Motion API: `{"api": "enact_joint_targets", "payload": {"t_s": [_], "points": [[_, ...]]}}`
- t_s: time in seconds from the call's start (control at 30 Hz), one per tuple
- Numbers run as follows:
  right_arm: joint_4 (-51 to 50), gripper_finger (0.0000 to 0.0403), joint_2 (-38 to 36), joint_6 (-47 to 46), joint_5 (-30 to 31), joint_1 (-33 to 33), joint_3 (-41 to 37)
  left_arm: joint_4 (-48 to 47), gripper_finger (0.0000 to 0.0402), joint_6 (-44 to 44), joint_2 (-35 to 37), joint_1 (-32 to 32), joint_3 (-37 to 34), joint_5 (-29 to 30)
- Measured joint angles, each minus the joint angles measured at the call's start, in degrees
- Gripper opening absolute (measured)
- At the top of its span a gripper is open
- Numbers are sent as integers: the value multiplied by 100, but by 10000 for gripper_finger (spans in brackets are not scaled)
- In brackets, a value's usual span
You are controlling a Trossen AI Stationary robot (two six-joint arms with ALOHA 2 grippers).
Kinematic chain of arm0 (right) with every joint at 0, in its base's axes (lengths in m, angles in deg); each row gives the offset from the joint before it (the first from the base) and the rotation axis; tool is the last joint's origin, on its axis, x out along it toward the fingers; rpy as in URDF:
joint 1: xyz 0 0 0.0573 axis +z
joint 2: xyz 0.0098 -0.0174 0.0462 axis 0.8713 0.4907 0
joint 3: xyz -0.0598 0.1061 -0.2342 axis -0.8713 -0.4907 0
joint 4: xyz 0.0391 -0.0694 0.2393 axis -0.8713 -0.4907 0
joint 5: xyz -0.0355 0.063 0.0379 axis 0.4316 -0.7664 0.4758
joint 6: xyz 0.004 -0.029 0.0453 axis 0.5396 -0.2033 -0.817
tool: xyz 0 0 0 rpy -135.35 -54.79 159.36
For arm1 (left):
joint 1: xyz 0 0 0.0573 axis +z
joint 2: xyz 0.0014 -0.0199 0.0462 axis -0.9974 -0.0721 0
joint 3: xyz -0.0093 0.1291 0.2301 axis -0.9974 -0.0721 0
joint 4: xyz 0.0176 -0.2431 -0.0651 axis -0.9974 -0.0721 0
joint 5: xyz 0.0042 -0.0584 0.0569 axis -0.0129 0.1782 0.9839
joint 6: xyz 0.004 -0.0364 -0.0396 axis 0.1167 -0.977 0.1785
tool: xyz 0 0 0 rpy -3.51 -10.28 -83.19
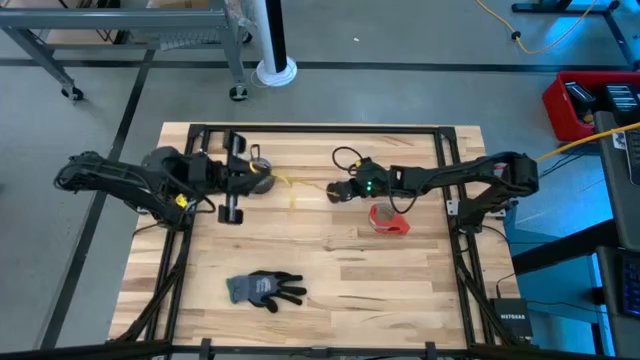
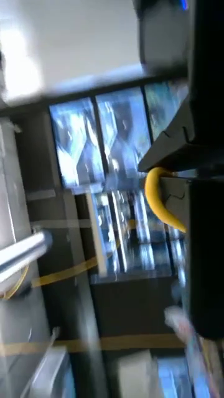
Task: Coil cords
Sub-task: Uncoil the yellow wire from the spool
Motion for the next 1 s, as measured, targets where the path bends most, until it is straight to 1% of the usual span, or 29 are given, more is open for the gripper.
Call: {"api": "enact_joint_targets", "payload": {"t_s": [0.07,0.17,0.4,0.57,0.63,0.7,0.87,0.97,1.0], "points": [[100,1,71,0,-227,0,0,-43,0,365,106,-2,1,539],[148,1,97,0,-475,2,2,-196,0,792,291,0,2,1198],[361,1,97,0,-839,0,2,-737,0,1483,664,-4,6,2498],[659,1,97,2,-1312,0,-2,-1033,0,2081,756,-2,13,3691],[753,1,97,2,-1439,0,-2,-1122,0,2239,757,-2,15,4073],[820,1,97,-47,-1476,0,-2,-1324,3,2228,757,-2,15,4214],[983,1,97,-101,-1432,-2,-5,-1817,24,1873,726,-2,15,4225],[1202,1,97,-101,-1382,-2,-7,-2198,40,1502,715,-21,15,4109],[1270,1,97,-98,-1280,-2,-7,-2334,44,1290,715,-30,15,4021]]}}
